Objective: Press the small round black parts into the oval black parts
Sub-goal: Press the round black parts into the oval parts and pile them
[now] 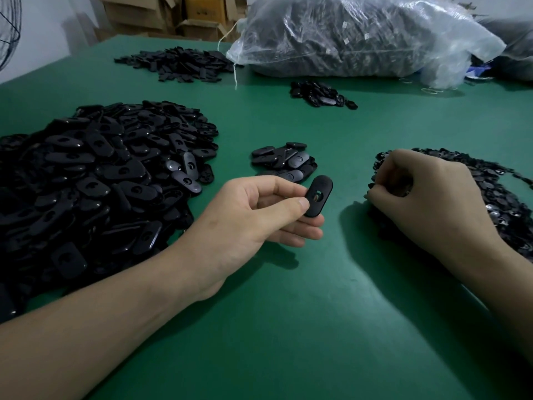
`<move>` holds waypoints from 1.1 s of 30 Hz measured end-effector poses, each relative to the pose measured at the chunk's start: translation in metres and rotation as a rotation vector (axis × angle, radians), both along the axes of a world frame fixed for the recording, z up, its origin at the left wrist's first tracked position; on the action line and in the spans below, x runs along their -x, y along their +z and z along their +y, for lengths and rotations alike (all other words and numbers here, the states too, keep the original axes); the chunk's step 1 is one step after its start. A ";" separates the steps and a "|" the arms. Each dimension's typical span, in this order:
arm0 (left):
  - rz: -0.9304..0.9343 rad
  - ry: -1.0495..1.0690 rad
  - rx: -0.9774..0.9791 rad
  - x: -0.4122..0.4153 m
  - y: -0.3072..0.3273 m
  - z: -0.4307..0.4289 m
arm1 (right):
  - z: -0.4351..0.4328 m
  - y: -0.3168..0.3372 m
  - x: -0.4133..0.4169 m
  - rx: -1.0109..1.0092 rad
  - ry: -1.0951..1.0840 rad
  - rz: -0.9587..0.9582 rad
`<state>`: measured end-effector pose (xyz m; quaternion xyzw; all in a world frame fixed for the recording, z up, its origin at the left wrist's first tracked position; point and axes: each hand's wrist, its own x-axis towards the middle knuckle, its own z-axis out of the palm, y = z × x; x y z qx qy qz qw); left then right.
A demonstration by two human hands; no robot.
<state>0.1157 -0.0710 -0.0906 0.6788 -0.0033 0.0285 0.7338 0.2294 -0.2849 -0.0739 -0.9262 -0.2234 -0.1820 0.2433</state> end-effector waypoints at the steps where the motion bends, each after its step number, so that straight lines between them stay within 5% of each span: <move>1: 0.001 0.001 0.003 0.000 0.000 0.000 | 0.000 -0.001 -0.001 0.009 -0.004 0.001; 15: 0.008 -0.004 -0.004 0.000 0.001 0.000 | 0.000 0.000 -0.003 -0.122 0.032 0.006; 25: -0.015 0.050 0.056 -0.001 0.000 0.000 | 0.017 0.006 0.018 -0.873 0.443 0.579; 33: -0.038 0.061 0.034 0.000 -0.002 0.000 | 0.025 0.006 0.030 -0.935 0.525 0.708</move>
